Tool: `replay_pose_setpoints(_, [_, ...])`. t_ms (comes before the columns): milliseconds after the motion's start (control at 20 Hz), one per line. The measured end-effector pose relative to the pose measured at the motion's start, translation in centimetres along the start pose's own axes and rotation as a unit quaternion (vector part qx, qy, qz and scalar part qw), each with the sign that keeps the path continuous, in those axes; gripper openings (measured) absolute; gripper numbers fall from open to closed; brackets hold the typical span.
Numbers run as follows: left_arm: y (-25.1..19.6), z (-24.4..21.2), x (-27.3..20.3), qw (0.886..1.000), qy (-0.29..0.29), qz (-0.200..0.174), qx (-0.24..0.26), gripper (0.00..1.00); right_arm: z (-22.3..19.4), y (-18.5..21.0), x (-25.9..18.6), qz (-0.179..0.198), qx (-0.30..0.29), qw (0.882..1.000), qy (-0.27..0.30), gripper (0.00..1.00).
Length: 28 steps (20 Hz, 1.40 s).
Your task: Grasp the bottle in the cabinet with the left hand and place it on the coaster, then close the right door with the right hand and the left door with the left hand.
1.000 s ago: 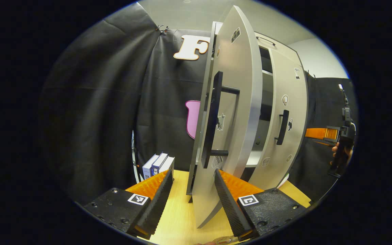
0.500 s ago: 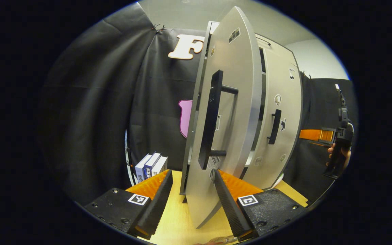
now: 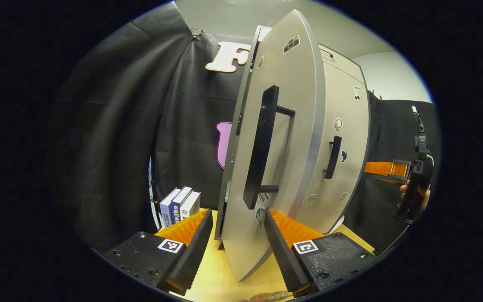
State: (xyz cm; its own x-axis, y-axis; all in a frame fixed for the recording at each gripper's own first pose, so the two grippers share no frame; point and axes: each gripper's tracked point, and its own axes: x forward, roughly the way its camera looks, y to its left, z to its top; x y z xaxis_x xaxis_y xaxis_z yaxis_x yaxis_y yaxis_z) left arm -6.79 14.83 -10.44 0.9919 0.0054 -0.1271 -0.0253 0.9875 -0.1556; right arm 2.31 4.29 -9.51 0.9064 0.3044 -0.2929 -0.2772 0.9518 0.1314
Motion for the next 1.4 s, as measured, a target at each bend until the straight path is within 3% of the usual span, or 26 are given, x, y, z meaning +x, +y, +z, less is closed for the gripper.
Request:
replay_pose_setpoints(550, [-1.8, -0.4, 0.8, 1.0, 0.004, -0.021, -0.01, 0.84, 0.1, -0.1, 0.0, -0.011, -0.006, 1.0, 0.0, 0.98])
replay_pose_setpoints(1400, [-5.1, -0.5, 3.1, 0.999, -0.002, -0.04, -0.025, 0.81, 0.6, -0.6, -0.5, -0.033, -0.015, 0.999, -0.001, 0.98])
